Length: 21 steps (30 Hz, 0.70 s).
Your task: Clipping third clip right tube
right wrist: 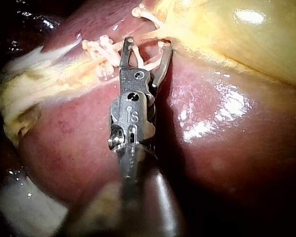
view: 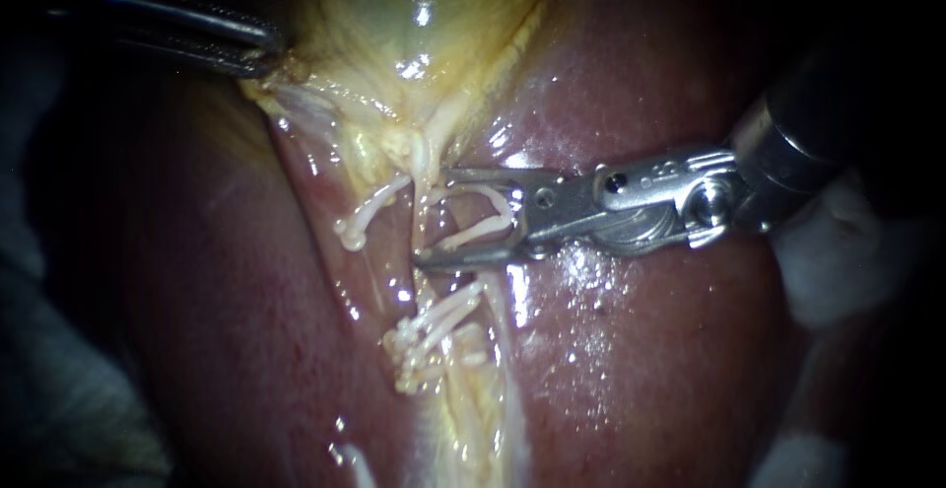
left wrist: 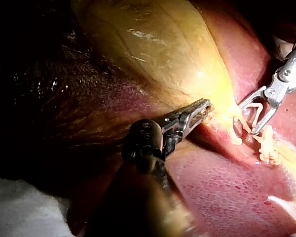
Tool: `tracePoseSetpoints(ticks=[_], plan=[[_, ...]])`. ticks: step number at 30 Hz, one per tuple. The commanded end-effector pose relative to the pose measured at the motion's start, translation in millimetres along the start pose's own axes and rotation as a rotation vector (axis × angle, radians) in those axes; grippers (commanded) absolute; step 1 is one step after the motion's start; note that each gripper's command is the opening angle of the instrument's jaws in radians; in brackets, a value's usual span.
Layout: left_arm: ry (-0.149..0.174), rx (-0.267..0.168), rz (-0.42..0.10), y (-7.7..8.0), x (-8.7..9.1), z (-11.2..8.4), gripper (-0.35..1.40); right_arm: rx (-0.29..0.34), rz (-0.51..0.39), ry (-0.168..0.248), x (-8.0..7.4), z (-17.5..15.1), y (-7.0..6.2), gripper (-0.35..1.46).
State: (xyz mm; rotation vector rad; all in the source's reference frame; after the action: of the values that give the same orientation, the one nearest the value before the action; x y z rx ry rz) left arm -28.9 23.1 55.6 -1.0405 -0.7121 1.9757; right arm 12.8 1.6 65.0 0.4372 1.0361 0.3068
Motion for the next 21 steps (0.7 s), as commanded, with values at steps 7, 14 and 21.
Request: tracePoseSetpoints(ticks=[7, 14, 21], plan=[[0.0, 0.0, 0.0, 0.0, 0.0, 0.0, -0.35, 0.015, 0.016, 0.002, 0.0, -2.6, -0.8, 0.48], [0.0, -0.001, 0.0, 0.0, 0.0, -0.1, -0.35, 0.031, 0.064, 0.034, 0.5, -5.9, -0.7, 0.48], [0.0, -0.001, 0.0, 0.0, 0.0, -0.1, -0.35, 0.074, 0.103, 0.052, 1.0, -7.5, -0.7, 0.47]])
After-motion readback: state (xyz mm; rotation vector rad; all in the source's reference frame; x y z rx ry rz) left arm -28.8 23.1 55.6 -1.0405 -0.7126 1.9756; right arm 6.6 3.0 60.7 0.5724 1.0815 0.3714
